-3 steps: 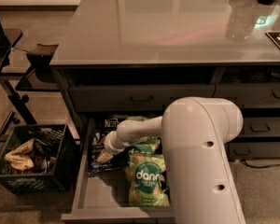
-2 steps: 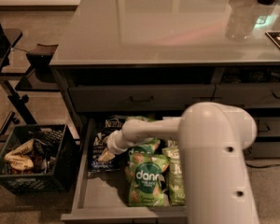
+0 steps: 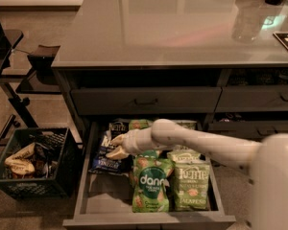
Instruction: Pick blue chip bag from middle drawer and place on counter
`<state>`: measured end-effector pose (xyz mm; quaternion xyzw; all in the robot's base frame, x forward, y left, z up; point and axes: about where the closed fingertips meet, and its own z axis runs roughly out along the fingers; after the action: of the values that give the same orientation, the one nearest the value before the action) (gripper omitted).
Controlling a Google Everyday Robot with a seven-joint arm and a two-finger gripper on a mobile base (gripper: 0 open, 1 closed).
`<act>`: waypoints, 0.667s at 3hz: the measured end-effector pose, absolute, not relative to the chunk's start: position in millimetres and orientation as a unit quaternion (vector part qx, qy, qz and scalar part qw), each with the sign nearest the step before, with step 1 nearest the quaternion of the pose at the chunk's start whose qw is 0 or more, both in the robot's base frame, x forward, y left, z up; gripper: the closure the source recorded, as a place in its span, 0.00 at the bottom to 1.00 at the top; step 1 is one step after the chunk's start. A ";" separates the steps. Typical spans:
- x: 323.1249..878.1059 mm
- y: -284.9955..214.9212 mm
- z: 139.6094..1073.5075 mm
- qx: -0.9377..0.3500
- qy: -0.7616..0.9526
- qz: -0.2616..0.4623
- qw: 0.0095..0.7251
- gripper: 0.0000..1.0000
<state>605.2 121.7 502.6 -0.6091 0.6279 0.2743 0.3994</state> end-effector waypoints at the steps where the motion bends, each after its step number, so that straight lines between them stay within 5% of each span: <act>1: 597.4 89.6 543.6 -0.583 0.619 0.295 0.436 1.00; 2: 596.7 32.9 628.5 -0.561 0.602 0.307 0.478 1.00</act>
Offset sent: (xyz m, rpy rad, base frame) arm -0.0154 -0.0921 0.1311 0.1621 -0.0680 -0.0577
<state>596.7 32.9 628.5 -0.5615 0.6019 0.3067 0.4779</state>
